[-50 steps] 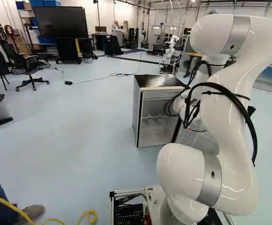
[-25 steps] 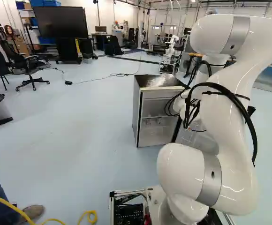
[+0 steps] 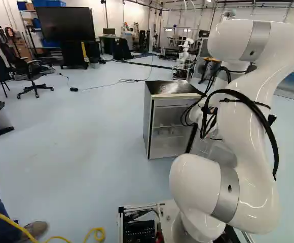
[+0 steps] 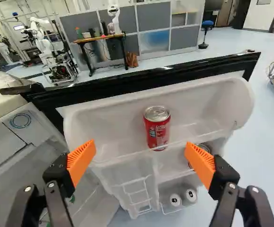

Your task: Grab a drink from the fridge

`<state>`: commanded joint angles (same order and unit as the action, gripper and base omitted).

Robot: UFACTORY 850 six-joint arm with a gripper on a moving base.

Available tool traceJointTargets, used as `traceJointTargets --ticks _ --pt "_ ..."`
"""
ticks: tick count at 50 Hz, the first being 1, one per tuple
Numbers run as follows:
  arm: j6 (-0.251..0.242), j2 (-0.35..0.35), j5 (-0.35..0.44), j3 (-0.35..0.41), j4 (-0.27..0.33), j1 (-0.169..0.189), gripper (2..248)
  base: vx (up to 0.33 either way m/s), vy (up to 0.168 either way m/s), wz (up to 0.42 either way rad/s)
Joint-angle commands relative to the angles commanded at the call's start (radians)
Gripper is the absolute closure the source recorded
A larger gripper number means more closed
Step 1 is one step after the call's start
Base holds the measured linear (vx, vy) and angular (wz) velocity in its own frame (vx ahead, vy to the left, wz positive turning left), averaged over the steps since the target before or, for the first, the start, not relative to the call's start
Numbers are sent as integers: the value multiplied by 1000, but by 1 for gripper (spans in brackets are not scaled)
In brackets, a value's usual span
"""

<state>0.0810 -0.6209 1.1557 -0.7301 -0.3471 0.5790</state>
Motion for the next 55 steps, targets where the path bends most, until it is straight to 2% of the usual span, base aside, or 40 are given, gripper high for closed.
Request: traceJointTargets --ticks 9,35,55 --pt "0 -11 12 -17 55 15 3 0 0 0" --pt "0 -2 16 -4 93 94 3 0 0 0" --pt "0 10 16 15 182 155 3 0 0 0"
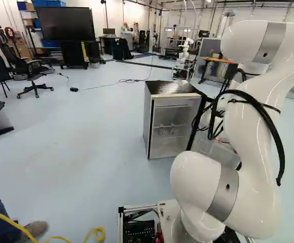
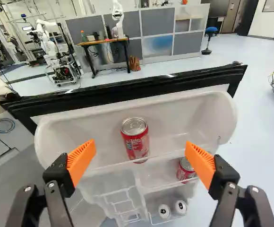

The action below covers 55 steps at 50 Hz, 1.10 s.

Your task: Grab a drink from the fridge

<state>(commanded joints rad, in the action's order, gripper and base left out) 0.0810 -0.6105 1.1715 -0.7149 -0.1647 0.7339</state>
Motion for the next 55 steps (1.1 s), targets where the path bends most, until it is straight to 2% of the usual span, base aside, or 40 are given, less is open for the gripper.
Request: traceJointTargets --ticks 30,55 --pt "0 3 0 5 209 11 3 0 0 0" --pt "0 -40 0 -58 226 47 3 0 0 0"
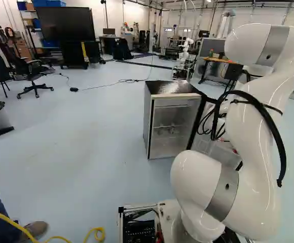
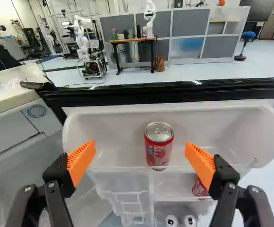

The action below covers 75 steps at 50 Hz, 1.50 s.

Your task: Grab a drink from the fridge

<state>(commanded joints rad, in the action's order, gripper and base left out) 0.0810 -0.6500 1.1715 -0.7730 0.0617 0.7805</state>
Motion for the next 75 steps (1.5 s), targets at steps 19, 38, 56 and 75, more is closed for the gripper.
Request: traceJointTargets --ticks 19,38,56,75 --pt "0 -36 0 -33 0 14 3 0 0 0" --pt "0 -49 0 -42 0 12 3 0 0 0" --pt "0 -60 0 -59 0 6 3 0 0 0" --pt "0 -60 0 -59 0 6 133 0 0 0"
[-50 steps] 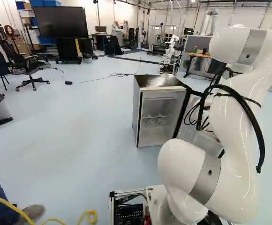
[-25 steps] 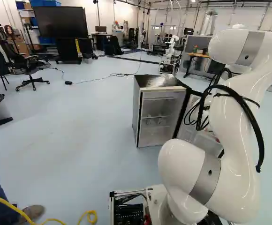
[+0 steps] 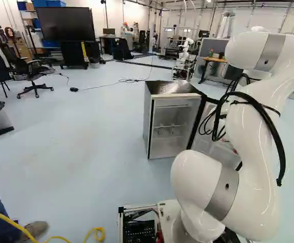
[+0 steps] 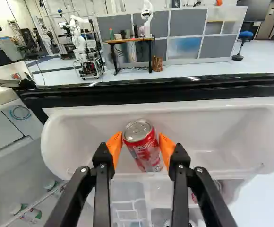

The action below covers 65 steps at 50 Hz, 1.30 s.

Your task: Grab a drink from the fridge

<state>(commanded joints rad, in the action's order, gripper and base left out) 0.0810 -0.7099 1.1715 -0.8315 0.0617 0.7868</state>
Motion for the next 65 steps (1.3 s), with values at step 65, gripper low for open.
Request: traceJointTargets --ticks 65 --pt "0 4 0 6 0 1 224 0 0 0"
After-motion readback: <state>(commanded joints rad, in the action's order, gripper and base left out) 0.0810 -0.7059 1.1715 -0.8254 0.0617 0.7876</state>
